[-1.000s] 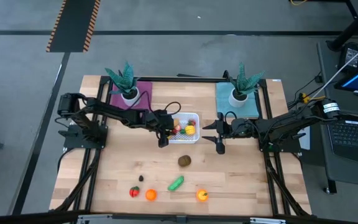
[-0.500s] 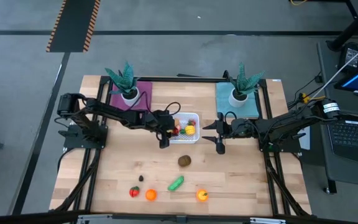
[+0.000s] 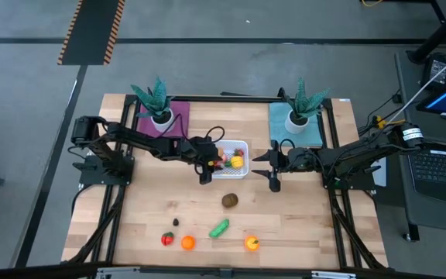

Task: Pick and placing Produce into tupperware
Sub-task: Put the orange into the white bin

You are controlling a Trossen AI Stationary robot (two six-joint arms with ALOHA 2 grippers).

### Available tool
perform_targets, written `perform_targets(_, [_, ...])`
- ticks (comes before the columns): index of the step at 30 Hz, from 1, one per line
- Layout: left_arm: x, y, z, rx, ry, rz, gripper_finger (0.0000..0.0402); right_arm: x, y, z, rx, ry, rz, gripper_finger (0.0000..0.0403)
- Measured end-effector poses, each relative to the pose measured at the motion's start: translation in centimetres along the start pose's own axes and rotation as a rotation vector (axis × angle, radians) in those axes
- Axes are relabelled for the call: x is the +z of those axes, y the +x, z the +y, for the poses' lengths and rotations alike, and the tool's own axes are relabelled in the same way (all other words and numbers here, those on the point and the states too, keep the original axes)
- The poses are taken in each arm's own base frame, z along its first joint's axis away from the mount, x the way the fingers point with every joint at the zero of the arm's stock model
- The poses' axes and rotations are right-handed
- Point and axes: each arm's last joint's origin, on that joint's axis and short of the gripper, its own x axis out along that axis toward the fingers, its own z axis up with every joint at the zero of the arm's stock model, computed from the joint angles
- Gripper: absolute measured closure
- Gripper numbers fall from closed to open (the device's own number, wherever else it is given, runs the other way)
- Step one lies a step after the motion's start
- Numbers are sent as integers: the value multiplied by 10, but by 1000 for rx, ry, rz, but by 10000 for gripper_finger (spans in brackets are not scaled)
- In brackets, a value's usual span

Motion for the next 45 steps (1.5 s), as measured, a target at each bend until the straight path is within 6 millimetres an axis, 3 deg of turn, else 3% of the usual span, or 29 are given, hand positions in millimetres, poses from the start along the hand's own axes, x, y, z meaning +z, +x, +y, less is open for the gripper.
perform_targets(7, [15,-13,-6,-17,12,-67,240,-1,0,0,-1,-10,7,203])
perform_targets(20, [28,-80,-19,-45,31,-92,254,-3,0,0,2,48,26,203])
perform_targets(29, [-1,-104,-32,53,-18,-117,243,-4,-1,8,266,-120,27,203])
perform_targets(35, [-24,-118,-42,80,-76,-138,250,-3,-1,8,260,-100,21,203])
perform_targets(39, [-38,-127,-48,107,-103,-167,256,-2,-1,6,145,-53,16,202])
perform_targets(45, [-54,-141,-53,166,-115,-229,263,-2,-1,6,126,-73,13,165])
